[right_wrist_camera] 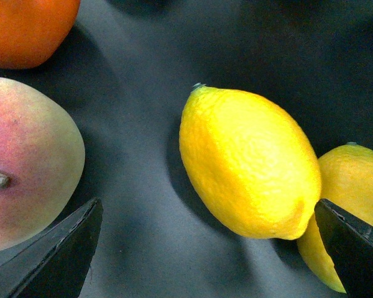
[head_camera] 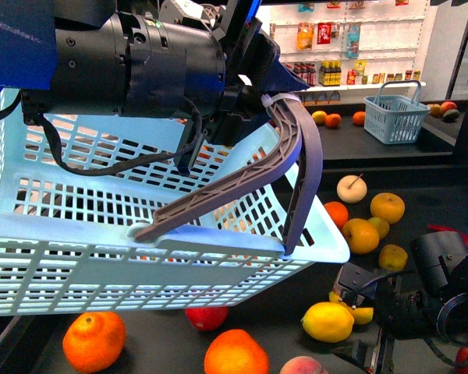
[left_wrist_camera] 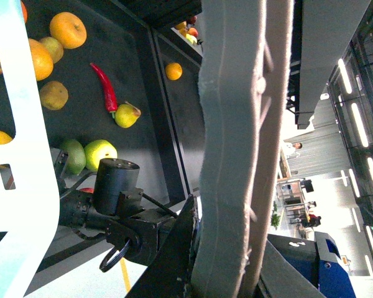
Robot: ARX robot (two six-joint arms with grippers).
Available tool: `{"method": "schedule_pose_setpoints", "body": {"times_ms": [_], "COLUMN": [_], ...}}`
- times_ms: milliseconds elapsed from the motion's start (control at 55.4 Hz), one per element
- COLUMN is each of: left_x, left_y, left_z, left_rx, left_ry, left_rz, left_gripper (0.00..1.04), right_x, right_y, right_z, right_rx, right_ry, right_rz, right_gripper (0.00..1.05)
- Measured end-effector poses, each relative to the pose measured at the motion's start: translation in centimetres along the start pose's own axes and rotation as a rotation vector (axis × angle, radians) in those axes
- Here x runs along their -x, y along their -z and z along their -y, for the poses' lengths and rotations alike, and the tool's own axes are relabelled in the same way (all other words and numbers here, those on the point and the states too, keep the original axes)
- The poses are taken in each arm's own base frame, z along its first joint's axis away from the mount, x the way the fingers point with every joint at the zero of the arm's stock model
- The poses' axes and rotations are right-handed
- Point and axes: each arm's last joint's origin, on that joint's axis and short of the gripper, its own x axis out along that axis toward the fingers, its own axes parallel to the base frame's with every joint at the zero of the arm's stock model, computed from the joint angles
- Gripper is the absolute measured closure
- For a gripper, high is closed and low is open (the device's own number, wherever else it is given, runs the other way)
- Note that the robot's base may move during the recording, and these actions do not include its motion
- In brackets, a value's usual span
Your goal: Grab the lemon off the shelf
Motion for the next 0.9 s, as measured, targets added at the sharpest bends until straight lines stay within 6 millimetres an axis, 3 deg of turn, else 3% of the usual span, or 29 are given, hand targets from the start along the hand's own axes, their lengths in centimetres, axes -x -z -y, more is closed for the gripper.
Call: {"method": "schedule_pose_setpoints", "body": {"times_ms": [397,649,902], "left_x": [0.0,0.0,0.0], "left_y": [0.0,0.0,0.0], "left_z": [0.0,0.0,0.0], "left_rx": [0.0,0.0,0.0], "left_ry": [0.0,0.0,0.0], "left_rz": [0.0,0.001,-0.001], "left_gripper": [0.95,0.95,0.95], "right_x": [-2.8,-4.9,-5.5], "right_y": [-0.1,1.1,-0.4], "right_z": [0.8,-0.8,0.3], "right_rx": [0.053,0.047,0.056], "right_ry": [0.011,0.0,0.039], "right_rz": [0.013,0.02,0.088], "right_gripper": [0.02,0.02,0.02]}}
